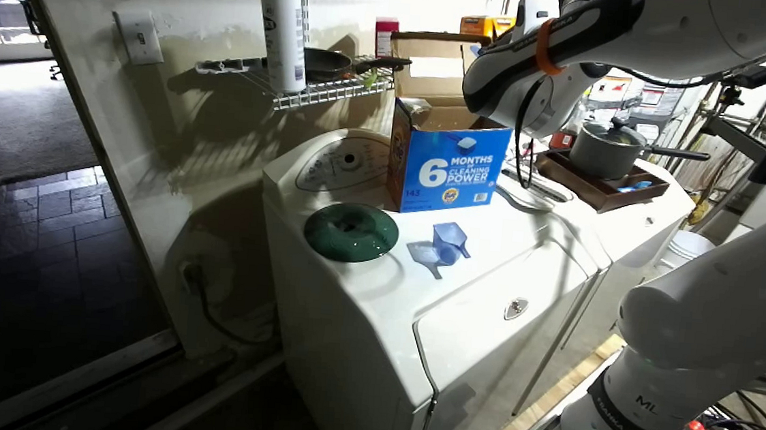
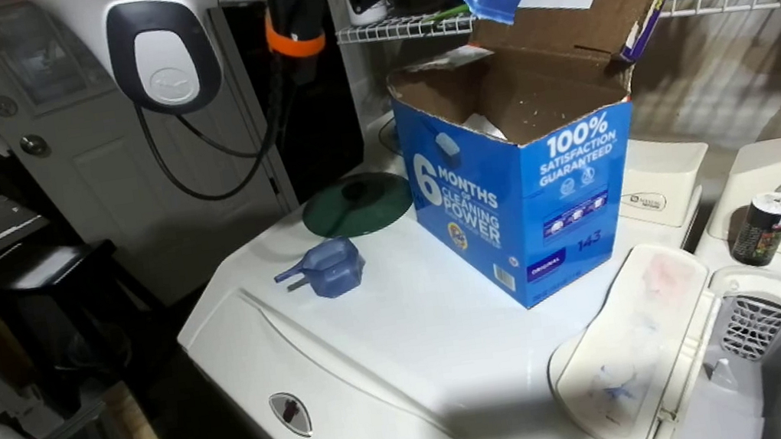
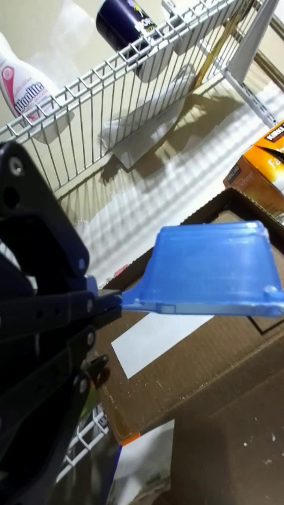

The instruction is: Pour the contents in the blue item into the box

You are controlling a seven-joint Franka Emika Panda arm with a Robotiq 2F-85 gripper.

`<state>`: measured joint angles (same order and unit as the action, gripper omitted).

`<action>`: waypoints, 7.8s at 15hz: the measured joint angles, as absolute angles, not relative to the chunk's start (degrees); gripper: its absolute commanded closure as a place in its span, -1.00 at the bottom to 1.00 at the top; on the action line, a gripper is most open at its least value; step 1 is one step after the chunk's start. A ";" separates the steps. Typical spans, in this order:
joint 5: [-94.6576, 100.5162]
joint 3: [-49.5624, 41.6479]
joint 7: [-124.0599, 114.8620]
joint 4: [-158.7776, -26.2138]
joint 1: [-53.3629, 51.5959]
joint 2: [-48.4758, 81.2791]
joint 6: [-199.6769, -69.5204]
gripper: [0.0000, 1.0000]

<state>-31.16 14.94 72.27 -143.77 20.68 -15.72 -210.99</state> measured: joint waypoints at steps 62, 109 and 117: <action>-20.81 -43.39 33.54 -145.61 -27.36 -45.55 -191.31 0.99; -13.11 -74.53 -12.23 -157.52 -49.30 -43.36 -195.43 0.99; -13.11 -83.31 -12.47 -157.53 -58.02 -43.15 -200.65 0.99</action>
<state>-13.11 -83.31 -12.47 -157.53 -58.02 -43.15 -200.65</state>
